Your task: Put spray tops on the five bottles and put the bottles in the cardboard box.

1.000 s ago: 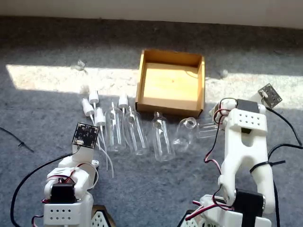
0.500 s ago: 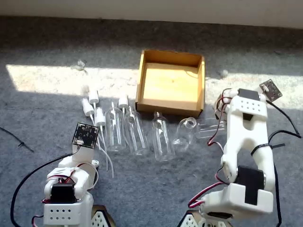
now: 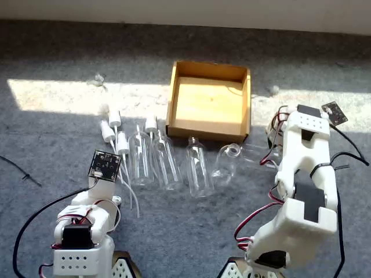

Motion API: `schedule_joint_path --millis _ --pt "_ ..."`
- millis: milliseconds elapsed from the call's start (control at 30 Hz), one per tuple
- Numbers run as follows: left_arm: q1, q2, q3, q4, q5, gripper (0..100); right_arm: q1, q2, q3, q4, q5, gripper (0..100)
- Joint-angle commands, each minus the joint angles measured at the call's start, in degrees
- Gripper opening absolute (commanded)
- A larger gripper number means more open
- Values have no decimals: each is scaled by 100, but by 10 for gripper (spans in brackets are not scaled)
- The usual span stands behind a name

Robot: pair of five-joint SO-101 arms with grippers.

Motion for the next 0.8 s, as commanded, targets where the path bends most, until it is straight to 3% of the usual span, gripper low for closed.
schedule_joint_path --millis 0,167,333,600,767 --pt "66 -57 136 -18 -35 74 48 22 -233 -189 -53 296" --pt "66 -57 136 -18 -35 74 57 259 -233 -251 -44 278" --pt "66 -57 136 -18 -35 74 171 356 -251 -259 88 136" --pt "66 -57 136 -18 -35 74 840 400 -1393 -163 2813 95" --pt "66 -57 136 -18 -35 74 857 840 -2554 -40 5609 95"
